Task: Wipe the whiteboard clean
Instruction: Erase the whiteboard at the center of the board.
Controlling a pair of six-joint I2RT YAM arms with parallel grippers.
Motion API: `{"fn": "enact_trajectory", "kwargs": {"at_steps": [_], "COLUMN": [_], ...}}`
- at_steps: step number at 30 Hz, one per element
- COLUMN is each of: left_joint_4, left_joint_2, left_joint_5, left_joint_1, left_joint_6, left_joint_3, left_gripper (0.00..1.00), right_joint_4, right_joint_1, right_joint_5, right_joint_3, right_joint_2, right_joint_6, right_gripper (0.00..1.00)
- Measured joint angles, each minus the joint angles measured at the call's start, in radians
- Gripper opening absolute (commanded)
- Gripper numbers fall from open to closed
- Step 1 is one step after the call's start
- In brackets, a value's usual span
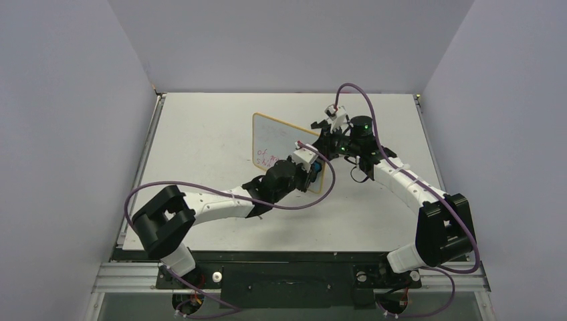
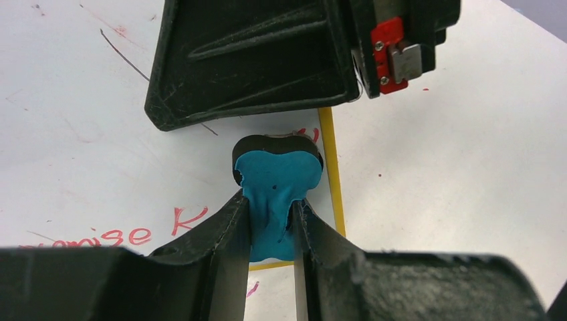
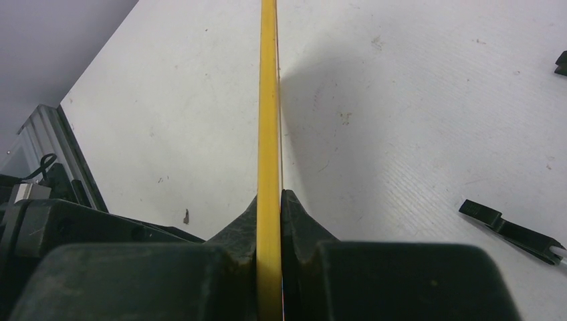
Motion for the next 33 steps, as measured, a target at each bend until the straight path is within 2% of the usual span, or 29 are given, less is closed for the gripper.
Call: {"fn": "enact_trajectory", "kwargs": {"at_steps": [4, 10, 17, 25, 33], "left_joint_4": [-0.026, -0.151, -0.213, -0.218, -0.166], "left_joint_2": [-0.001, -0.001, 0.015, 0.015, 0.014], "left_joint_5": [-0.077, -0.178, -0.243, -0.211, -0.067], "left_joint_1": [-0.015, -0.03, -0.06, -0.066, -0.066], "left_joint_6": [0.009, 0.016, 0.048, 0.097, 0.211], "left_joint_3": [0.027, 0.123, 0.166, 0.163, 0.142], "left_gripper": [0.0, 0.0, 0.0, 0.0, 0.0], "right_joint_4": [0.001, 0.026, 0.018, -0.002, -0.031], "right_joint_1": [0.0, 0.0, 0.0, -0.002, -0.007], "right_joint_5": [-0.001, -0.002, -0.008, -0.009, -0.012], "right_joint_3": [0.004, 0.014, 0.019, 0.019, 0.019], "right_joint_2": [0.0, 0.0, 0.0, 0.0, 0.0], "right_joint_6": [0.003, 0.01, 0.014, 0.015, 0.009], "right_gripper": [0.0, 0.0, 0.0, 0.0, 0.0]}}
